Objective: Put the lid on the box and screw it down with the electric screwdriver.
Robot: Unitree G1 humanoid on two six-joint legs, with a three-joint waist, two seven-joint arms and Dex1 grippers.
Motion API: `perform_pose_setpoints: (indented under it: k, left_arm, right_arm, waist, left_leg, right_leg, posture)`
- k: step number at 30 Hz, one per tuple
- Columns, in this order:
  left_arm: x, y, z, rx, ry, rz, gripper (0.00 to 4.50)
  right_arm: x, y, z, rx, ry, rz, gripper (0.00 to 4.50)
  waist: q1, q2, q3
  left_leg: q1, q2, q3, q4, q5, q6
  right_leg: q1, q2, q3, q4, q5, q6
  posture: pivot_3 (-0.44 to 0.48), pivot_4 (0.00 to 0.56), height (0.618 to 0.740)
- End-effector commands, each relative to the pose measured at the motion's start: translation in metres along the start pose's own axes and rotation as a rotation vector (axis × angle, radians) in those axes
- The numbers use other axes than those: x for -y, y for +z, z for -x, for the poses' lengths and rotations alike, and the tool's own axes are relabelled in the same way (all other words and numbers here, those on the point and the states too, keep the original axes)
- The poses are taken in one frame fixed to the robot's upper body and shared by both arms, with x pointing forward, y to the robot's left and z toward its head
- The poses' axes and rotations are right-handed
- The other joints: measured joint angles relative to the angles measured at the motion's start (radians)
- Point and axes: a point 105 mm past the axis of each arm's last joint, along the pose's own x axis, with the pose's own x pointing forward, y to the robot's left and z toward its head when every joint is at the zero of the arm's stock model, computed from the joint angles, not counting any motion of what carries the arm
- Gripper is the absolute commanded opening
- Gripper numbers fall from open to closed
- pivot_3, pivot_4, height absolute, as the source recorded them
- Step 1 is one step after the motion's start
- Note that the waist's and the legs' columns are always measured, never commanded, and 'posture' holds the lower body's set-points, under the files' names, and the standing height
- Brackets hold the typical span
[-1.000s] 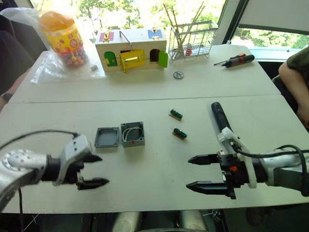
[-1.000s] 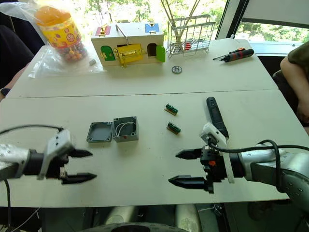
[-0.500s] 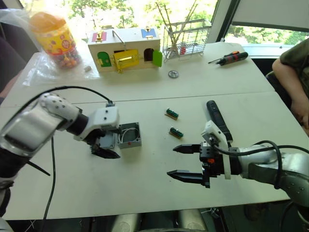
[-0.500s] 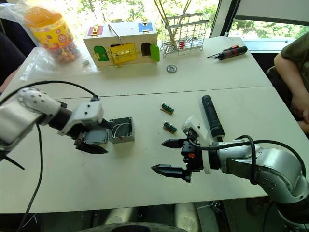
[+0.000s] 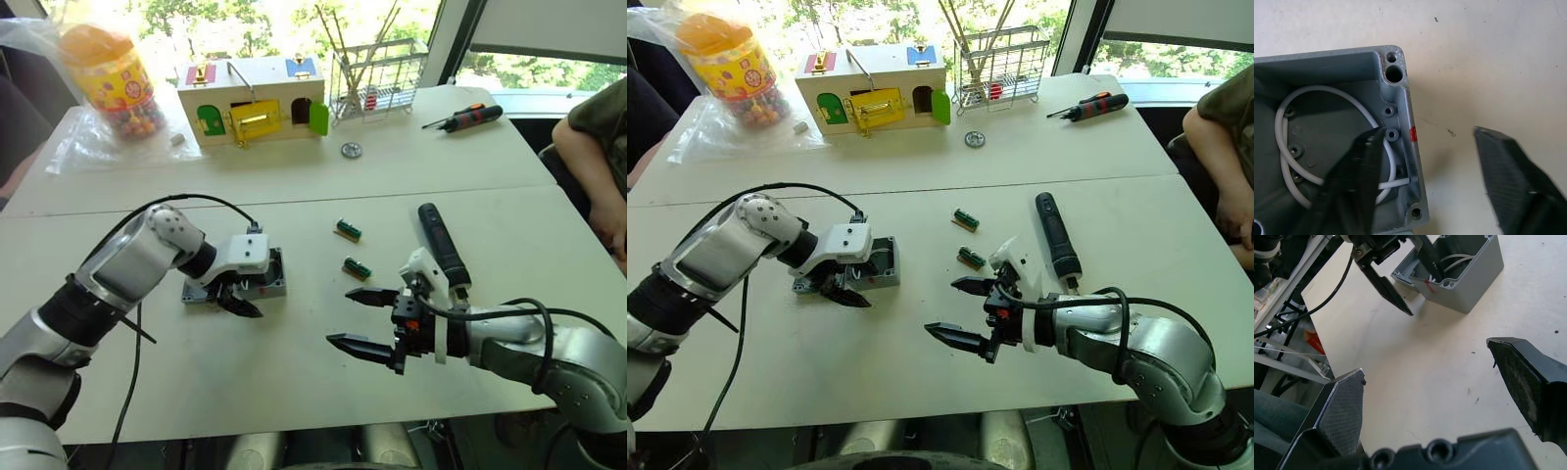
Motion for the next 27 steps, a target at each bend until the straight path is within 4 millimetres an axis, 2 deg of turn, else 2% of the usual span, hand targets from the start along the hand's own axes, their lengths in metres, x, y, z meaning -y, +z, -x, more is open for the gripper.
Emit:
perform_pose_setpoints:
  k: [1, 3, 4, 9, 11, 15, 22, 27]
  left_arm:
    - [-0.005, 0.006, 0.002, 0.006, 0.025, -0.041, 1.11]
    - [-0.006, 0.007, 0.001, 0.007, 0.026, -0.044, 0.11]
    - [-0.006, 0.007, 0.001, 0.004, 0.025, -0.049, 0.01]
    - [-0.010, 0.008, 0.001, 0.002, 0.018, -0.118, 0.01]
    - [-0.015, 0.016, 0.004, 0.032, 0.021, -0.205, 0.01]
    - [-0.015, 0.034, 0.009, 0.058, -0.094, -0.426, 0.01]
    - [-0.026, 0.042, -0.004, -0.007, -0.169, -0.636, 0.01]
    - [-0.029, 0.048, -0.010, -0.004, -0.215, -0.687, 0.01]
  right_arm:
    - [-0.006, 0.009, 0.002, 0.037, 0.004, 0.040, 4.50]
    - [-0.006, 0.009, 0.002, 0.039, 0.003, 0.038, 4.50]
    - [-0.007, 0.009, 0.002, 0.040, 0.002, 0.036, 4.50]
    - [-0.008, 0.006, 0.002, 0.030, 0.006, 0.025, 4.50]
    - [-0.010, 0.004, 0.004, 0.022, 0.013, 0.019, 4.50]
    - [-0.012, -0.001, 0.008, -0.001, 0.015, 0.012, 4.50]
    - [-0.012, -0.003, 0.010, 0.012, -0.043, 0.006, 4.50]
    - [-0.015, -0.006, 0.010, 0.026, -0.080, -0.014, 4.50]
  waist:
    - [0.000, 0.000, 0.000]
    - [0.001, 0.000, 0.000]
    - [0.006, 0.000, -0.001]
    - [0.007, 0.000, -0.002]
    - [0.008, 0.000, -0.002]
    - [0.010, -0.001, -0.001]
    - [-0.001, -0.001, -0.001]
    - [-0.001, -0.001, -0.001]
  left_leg:
    - [0.000, 0.000, 0.000, 0.000, 0.000, 0.000]
    - [0.000, 0.000, 0.000, 0.000, 0.000, 0.000]
    - [0.000, 0.000, 0.000, 0.000, 0.000, 0.000]
    - [0.001, -0.001, -0.001, 0.002, 0.000, 0.000]
    - [0.001, -0.001, -0.001, 0.002, 0.000, 0.000]
    - [0.000, -0.001, -0.002, 0.004, 0.000, 0.000]
    - [-0.001, -0.001, -0.002, 0.006, 0.000, 0.000]
    - [-0.001, -0.001, -0.002, 0.007, 0.000, 0.000]
  right_leg:
    - [0.000, 0.000, 0.000, 0.000, 0.000, 0.000]
    - [0.000, 0.000, 0.000, 0.001, 0.000, 0.000]
    - [0.000, 0.000, 0.000, 0.001, 0.000, 0.000]
    - [0.002, 0.000, 0.000, 0.003, 0.000, 0.000]
    - [0.001, 0.000, 0.000, 0.004, 0.000, 0.001]
    - [0.001, -0.001, 0.000, 0.004, -0.001, 0.001]
    - [0.000, -0.001, -0.001, 0.005, -0.001, 0.002]
    - [0.000, 0.000, -0.001, 0.006, -0.001, 0.003]
  posture:
    - [0.000, 0.150, 0.740]
    - [0.000, 0.150, 0.740]
    - [0.000, 0.150, 0.740]
    - [0.000, 0.150, 0.740]
    - [0.000, 0.150, 0.740]
    - [0.000, 0.150, 0.740]
    - [0.000, 0.150, 0.740]
    - [0.000, 0.150, 0.740]
